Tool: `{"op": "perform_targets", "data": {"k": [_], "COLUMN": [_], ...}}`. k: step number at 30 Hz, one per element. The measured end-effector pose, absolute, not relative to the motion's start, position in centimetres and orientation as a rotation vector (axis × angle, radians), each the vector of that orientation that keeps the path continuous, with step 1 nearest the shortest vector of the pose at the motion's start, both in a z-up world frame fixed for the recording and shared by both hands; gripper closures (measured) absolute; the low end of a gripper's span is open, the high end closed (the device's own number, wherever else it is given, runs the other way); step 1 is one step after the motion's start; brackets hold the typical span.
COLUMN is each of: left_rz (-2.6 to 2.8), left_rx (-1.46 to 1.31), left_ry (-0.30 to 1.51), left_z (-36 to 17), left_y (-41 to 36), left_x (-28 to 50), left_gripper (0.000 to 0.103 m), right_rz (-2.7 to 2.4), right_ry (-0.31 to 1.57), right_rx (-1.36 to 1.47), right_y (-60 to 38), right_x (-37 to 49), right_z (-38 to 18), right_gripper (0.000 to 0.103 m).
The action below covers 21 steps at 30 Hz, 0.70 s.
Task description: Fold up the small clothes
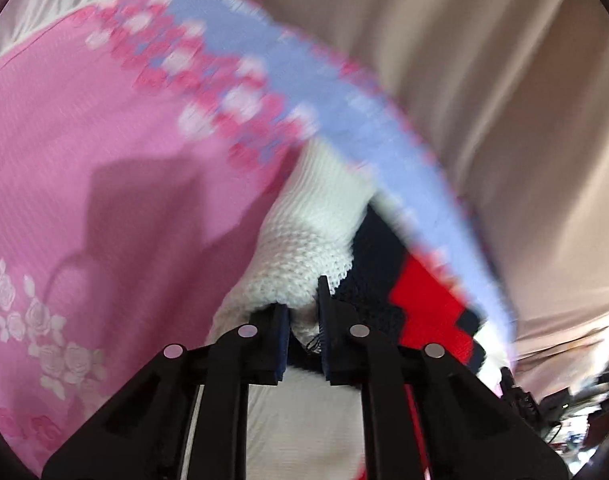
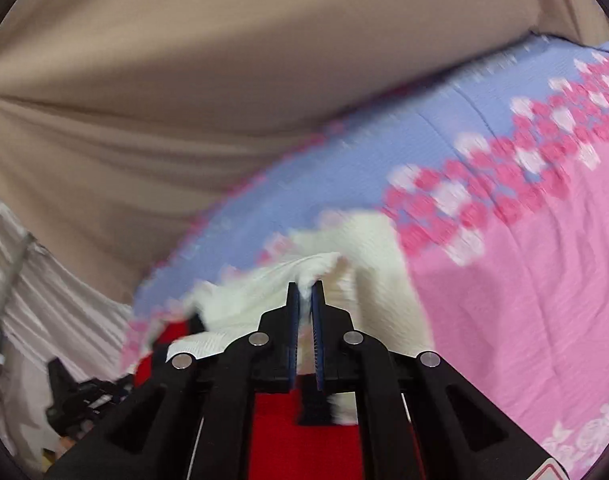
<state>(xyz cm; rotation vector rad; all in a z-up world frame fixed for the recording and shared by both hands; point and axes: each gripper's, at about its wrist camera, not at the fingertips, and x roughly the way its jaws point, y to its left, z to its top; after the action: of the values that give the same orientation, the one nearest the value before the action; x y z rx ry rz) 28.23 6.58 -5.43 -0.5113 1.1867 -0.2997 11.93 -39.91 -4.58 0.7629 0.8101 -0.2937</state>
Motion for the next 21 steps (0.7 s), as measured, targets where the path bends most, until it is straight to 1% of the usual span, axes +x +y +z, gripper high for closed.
{"op": "perform_targets", "data": {"k": [1,2,4,6,7,9,11,12,13,14,15,17,19,21], "left_rz": [-0.285,-0.276,-0.297,-0.306,-0.31,-0.312,-0.301,-0.296,-0.291,-0.288,-0.293,-0.297,-0.299,-0.303], "left_rx": [-0.496,-0.504,-0.532,-0.493,-0.475,-0.432,-0.422,-0.421,-0.413,-0.401,-0.384,-0.352,-0.334,-0.316], "left_ry": [1.234,1.251,1.22,1.173,1.163,1.158,1.165,1.165,1.163,1.161,1.152,1.133,1.118,1.112], "left_z": [-6.9,-7.5,-7.1,-6.0,-5.7,-5.5,-5.7,-5.8,-5.7,-5.5,-5.3,-4.7,-4.2,-3.8], "left_y": [6.4,6.3,6.5,6.5,6.4,5.9,5.5,5.3,5.2,5.2,5.3,5.8,6.7,7.6], "left_x": [28.1,27.9,26.7,26.1,25.9,25.7,25.8,26.0,25.8,25.5,25.2,24.3,22.9,21.3], "left_gripper": [0.09,0.09,0.089,0.085,0.084,0.084,0.084,0.084,0.084,0.084,0.084,0.08,0.071,0.067], "right_rz": [-0.342,-0.357,-0.352,-0.331,-0.315,-0.28,-0.286,-0.314,-0.309,-0.317,-0.326,-0.316,-0.297,-0.267], "right_ry": [0.892,0.915,0.846,0.785,0.768,0.794,0.888,0.969,0.949,0.941,0.942,0.873,0.829,0.819], "right_rx": [0.746,0.747,0.752,0.722,0.701,0.671,0.622,0.596,0.595,0.597,0.602,0.594,0.575,0.576], "right_y": [-39.9,-39.9,-39.5,-38.8,-38.4,-37.7,-36.9,-37.1,-37.1,-37.3,-37.2,-36.7,-35.7,-34.8], "right_x": [12.1,11.9,10.8,10.5,10.8,11.9,14.2,15.2,14.5,14.1,13.8,12.0,9.5,6.5], "right_z": [-6.3,-7.0,-5.8,-3.8,-3.2,-3.4,-5.9,-8.1,-8.4,-8.1,-7.4,-4.7,-2.6,-1.4], "right_gripper": [0.094,0.094,0.094,0.093,0.092,0.091,0.091,0.092,0.095,0.097,0.094,0.088,0.088,0.087]}}
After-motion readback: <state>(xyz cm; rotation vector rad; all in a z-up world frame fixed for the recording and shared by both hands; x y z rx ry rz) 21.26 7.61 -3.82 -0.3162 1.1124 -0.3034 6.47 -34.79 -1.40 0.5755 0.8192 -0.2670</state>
